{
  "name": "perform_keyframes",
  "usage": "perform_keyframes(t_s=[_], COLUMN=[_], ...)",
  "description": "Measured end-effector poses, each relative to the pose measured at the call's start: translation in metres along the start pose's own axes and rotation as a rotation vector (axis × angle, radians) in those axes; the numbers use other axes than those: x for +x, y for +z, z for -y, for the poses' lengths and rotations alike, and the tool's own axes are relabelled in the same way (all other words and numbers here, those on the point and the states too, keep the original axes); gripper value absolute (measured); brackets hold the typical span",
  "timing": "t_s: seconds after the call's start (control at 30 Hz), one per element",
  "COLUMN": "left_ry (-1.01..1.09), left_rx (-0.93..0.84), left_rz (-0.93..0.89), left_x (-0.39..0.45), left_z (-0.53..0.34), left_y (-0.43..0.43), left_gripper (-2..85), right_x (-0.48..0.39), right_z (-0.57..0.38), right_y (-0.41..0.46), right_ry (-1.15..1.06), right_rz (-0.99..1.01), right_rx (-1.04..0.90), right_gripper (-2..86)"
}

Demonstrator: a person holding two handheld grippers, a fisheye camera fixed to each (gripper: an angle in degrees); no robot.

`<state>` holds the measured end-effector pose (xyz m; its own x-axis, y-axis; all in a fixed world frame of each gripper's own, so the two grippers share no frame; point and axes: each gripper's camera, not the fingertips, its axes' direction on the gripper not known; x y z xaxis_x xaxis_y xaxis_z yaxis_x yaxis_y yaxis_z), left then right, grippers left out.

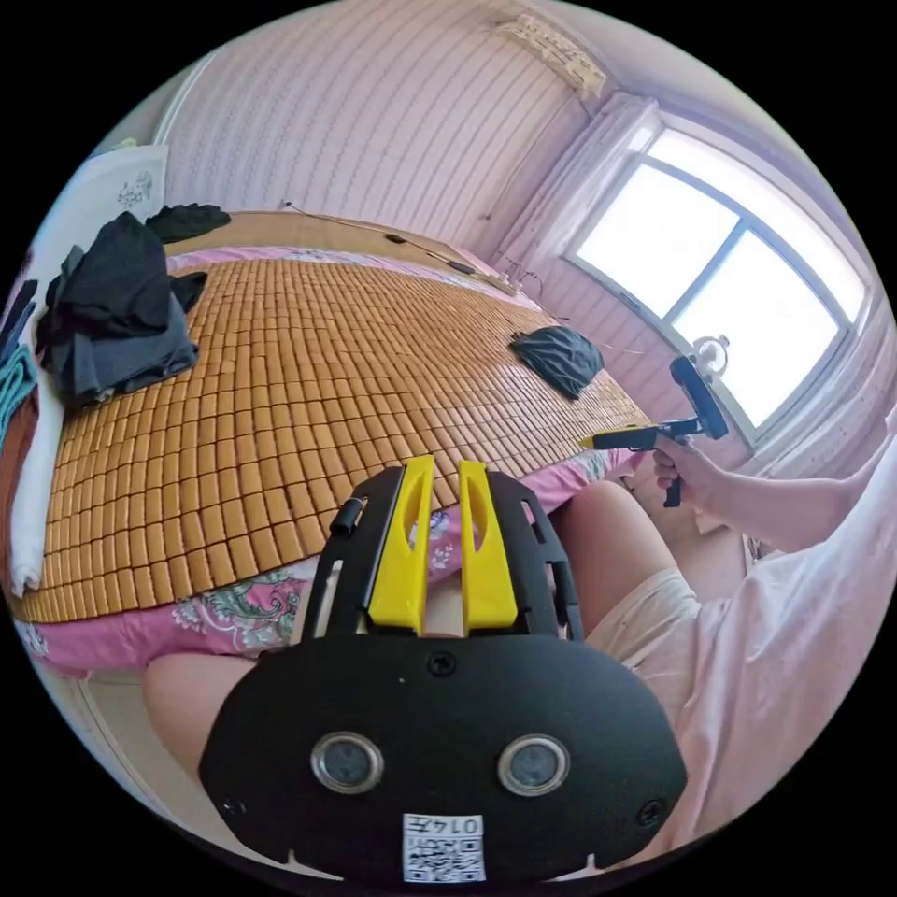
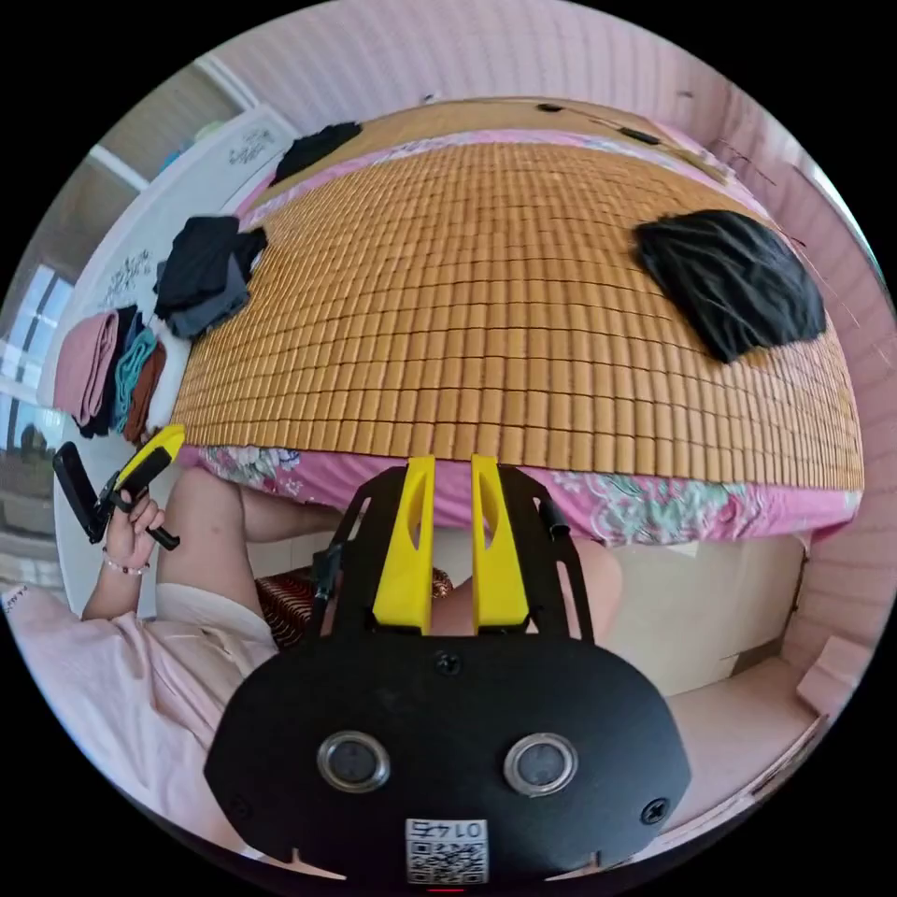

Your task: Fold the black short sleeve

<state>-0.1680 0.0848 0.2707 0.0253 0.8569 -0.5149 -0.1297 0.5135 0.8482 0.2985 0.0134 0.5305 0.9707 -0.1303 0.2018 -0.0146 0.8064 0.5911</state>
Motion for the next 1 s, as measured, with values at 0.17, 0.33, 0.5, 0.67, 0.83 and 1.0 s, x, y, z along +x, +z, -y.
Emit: perform_keyframes(t_s=[0.17,0.33,0.5,0.67,0.83,1.0], left_ry=[0.173,0.336,0.548,0.607,0.571,0.579], left_rx=[-0.142,-0.242,-0.245,-0.271,-0.296,-0.304], left_rz=[-0.080,-0.064,-0.078,-0.079,-0.072,0.004], left_x=[0.050,0.086,0.116,0.151,0.185,0.213], left_z=[0.041,0.086,0.141,0.225,0.283,0.312], left_y=[0.050,0.099,0.163,0.258,0.345,0.409], left_gripper=[5.1,5.1,4.8,4.9,5.4,7.1], right_x=[0.066,0.104,0.140,0.193,0.247,0.283], right_z=[-0.043,-0.051,-0.031,0.007,0.002,0.003], right_y=[-0.028,-0.019,-0.030,-0.037,-0.024,-0.018], right_ry=[0.177,0.226,0.228,0.248,0.397,0.398], right_rz=[-0.013,-0.054,-0.093,-0.228,-0.251,-0.197], right_rx=[0.207,0.271,0.407,0.480,0.463,0.412], right_gripper=[5.6,7.4,6.4,8.6,12.4,14.8])
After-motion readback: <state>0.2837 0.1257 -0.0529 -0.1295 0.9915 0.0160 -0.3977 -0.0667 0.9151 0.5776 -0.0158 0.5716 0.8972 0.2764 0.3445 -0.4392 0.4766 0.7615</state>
